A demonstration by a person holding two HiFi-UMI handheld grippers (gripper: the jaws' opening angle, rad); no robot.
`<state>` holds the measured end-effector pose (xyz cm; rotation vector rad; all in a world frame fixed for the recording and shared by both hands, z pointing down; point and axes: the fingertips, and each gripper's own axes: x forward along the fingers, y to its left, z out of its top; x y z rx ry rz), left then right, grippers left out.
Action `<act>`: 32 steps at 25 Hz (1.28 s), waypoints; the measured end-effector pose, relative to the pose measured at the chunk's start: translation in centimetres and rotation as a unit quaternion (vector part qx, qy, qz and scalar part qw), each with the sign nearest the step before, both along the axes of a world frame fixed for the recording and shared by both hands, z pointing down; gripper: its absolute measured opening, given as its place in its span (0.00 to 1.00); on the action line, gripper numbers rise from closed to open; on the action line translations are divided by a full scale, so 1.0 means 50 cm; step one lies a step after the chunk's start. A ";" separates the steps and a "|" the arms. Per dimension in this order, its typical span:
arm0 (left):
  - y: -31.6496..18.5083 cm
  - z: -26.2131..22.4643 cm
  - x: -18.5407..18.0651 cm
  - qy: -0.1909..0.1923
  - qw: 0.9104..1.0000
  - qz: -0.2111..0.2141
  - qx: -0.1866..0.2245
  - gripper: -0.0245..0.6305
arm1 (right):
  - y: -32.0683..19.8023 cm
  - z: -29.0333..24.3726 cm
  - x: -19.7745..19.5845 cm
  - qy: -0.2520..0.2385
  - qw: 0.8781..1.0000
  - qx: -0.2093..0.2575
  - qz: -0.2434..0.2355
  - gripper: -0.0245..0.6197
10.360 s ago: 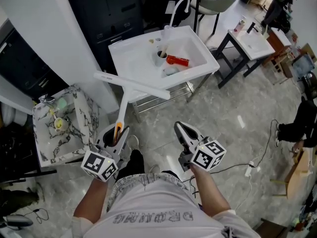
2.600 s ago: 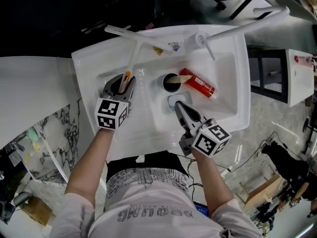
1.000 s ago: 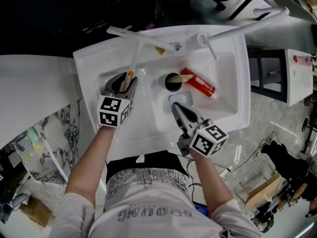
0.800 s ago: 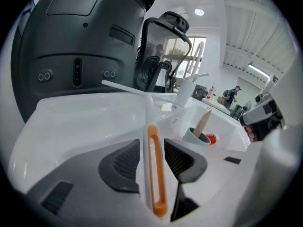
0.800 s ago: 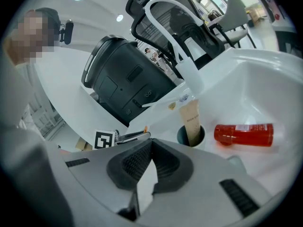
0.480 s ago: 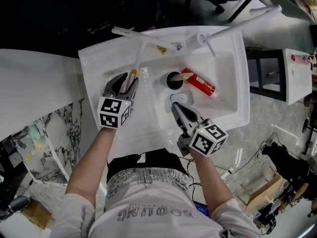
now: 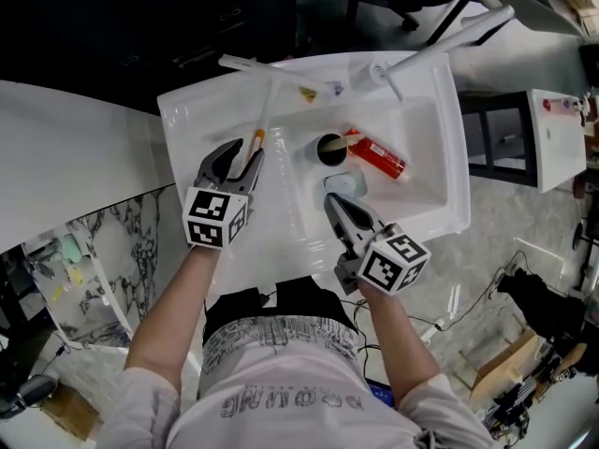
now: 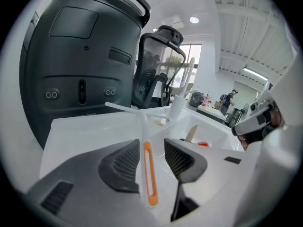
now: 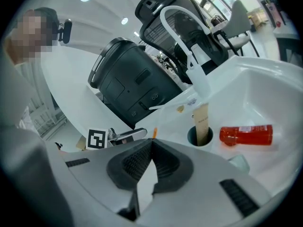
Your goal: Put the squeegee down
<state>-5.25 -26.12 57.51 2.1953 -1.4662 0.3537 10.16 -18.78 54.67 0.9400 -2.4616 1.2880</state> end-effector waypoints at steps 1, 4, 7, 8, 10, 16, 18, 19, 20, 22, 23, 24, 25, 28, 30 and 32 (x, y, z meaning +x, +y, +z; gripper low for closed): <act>0.003 -0.006 0.000 0.001 1.000 0.001 0.003 0.29 | 0.003 -0.003 -0.002 0.000 1.000 0.002 0.001 0.05; 0.013 -0.023 -0.002 0.003 1.000 0.003 0.009 0.29 | 0.012 -0.010 -0.006 0.001 1.000 0.005 0.003 0.05; 0.027 -0.041 -0.005 0.003 1.000 0.005 0.015 0.29 | 0.019 -0.021 -0.010 -0.001 1.000 0.011 0.006 0.05; 0.032 -0.047 -0.006 0.003 1.000 0.006 0.017 0.29 | 0.021 -0.025 -0.012 -0.003 1.000 0.014 0.007 0.05; 0.044 -0.061 -0.009 0.004 1.000 0.006 0.023 0.29 | 0.028 -0.033 -0.017 -0.004 1.000 0.019 0.008 0.05; 0.083 -0.107 -0.019 0.009 0.999 0.012 0.041 0.29 | 0.058 -0.050 -0.032 0.000 1.000 0.028 0.008 0.05; 0.095 -0.121 -0.021 0.008 0.999 0.016 0.047 0.29 | 0.066 -0.056 -0.035 0.000 0.999 0.032 0.010 0.05; 0.101 -0.128 -0.022 0.008 0.999 0.017 0.049 0.29 | 0.070 -0.060 -0.036 0.000 0.999 0.034 0.011 0.05; 0.107 -0.135 -0.023 0.008 0.998 0.019 0.052 0.29 | 0.073 -0.064 -0.038 0.000 0.999 0.035 0.012 0.05; 0.118 -0.149 -0.027 0.010 0.998 0.020 0.056 0.28 | 0.080 -0.072 -0.042 -0.001 0.999 0.039 0.013 0.05; 0.124 -0.156 -0.030 0.011 0.998 0.020 0.059 0.28 | 0.084 -0.076 -0.044 -0.001 0.999 0.041 0.013 0.05; 0.130 -0.164 -0.032 0.012 0.998 0.020 0.062 0.28 | 0.087 -0.080 -0.047 -0.001 0.999 0.043 0.013 0.05; 0.137 -0.171 -0.033 0.013 0.998 0.021 0.065 0.27 | 0.091 -0.084 -0.049 -0.001 0.999 0.046 0.013 0.05; 0.156 -0.193 -0.037 0.016 0.997 0.022 0.075 0.25 | 0.100 -0.094 -0.054 -0.001 0.999 0.053 0.014 0.05; 0.168 -0.207 -0.042 0.019 0.996 0.023 0.082 0.23 | 0.106 -0.100 -0.059 -0.001 0.998 0.057 0.014 0.05; 0.180 -0.222 -0.045 0.022 0.996 0.026 0.088 0.22 | 0.113 -0.106 -0.064 -0.002 0.998 0.060 0.016 0.05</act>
